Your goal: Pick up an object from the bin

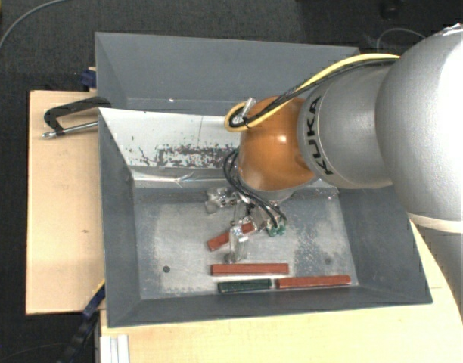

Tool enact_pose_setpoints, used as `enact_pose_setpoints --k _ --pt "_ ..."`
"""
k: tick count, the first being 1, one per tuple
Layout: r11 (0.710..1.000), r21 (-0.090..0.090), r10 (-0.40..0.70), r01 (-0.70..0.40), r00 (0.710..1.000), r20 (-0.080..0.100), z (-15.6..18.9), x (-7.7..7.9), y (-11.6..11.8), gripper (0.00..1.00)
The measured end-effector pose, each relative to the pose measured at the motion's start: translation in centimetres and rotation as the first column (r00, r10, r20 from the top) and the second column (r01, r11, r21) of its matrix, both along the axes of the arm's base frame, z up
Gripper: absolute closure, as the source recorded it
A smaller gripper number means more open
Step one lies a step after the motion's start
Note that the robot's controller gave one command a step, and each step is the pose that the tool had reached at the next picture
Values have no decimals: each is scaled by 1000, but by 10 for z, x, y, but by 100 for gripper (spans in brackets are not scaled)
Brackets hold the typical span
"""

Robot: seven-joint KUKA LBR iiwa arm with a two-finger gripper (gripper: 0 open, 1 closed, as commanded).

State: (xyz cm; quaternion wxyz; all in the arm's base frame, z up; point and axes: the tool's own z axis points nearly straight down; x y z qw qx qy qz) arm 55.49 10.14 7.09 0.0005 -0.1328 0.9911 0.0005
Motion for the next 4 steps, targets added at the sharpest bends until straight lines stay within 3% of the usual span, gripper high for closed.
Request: enact_pose_setpoints --k 1,2,3,4 --pt "1000 0 0 0 1000 1 0 0 0 100" --pt "996 1 92 -92 996 5 145 -10 21 100" --pt "996 1 92 -92 996 5 145 -10 21 0" --pt "981 0 193 -193 981 -7 -1 -1 33 0"
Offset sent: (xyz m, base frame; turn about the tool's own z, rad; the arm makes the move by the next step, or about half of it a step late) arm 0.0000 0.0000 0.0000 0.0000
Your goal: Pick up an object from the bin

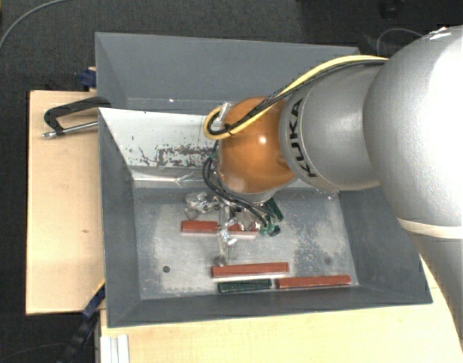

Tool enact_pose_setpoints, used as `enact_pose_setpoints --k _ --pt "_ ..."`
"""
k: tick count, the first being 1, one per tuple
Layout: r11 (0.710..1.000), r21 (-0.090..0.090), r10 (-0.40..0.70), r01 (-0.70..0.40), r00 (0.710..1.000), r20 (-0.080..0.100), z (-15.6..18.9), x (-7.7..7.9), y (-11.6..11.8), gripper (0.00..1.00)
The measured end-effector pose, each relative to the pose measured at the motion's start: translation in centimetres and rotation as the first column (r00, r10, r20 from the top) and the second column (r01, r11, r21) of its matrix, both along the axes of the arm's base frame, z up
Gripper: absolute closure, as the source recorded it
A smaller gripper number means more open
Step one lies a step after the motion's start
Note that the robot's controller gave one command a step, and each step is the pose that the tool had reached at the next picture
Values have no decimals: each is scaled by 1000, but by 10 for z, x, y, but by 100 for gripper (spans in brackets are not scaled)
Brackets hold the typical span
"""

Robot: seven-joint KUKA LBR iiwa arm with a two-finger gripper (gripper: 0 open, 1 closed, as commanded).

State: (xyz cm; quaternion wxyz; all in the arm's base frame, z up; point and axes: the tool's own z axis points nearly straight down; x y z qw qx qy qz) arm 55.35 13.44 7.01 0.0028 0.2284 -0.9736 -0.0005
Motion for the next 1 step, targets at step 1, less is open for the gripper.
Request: enact_pose_setpoints --k 1 --pt "1000 1 -1 0 1000 6 4 1 0 100"
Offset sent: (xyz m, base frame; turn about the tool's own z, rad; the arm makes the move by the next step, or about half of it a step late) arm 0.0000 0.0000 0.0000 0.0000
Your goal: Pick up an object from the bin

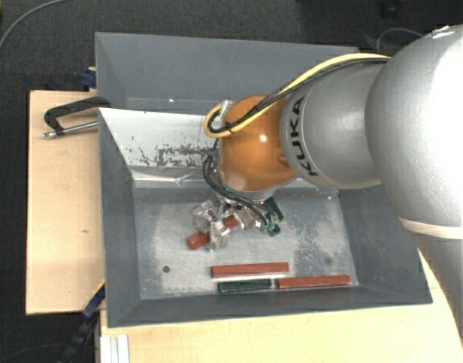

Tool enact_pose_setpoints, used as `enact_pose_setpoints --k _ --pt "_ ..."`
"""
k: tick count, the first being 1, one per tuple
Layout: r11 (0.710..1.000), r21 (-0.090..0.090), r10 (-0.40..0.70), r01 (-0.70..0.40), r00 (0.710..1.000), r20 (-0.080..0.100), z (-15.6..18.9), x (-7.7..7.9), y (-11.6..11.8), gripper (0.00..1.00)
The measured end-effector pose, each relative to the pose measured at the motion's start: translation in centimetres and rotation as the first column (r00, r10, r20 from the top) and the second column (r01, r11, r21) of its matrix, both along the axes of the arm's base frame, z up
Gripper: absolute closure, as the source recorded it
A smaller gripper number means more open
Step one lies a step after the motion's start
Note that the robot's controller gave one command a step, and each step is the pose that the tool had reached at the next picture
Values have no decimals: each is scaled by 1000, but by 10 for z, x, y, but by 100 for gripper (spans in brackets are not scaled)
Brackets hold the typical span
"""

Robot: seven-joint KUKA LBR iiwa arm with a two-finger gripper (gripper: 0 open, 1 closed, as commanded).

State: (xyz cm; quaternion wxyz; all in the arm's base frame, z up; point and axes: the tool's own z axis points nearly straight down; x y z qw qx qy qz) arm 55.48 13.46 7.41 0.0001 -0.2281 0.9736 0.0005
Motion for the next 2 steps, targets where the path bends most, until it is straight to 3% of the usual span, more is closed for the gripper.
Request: enact_pose_setpoints --k 1,2 --pt "1000 2 9 -9 1000 8 125 -4 -1 100" --pt "793 -2 609 -609 793 9 187 25 28 100"
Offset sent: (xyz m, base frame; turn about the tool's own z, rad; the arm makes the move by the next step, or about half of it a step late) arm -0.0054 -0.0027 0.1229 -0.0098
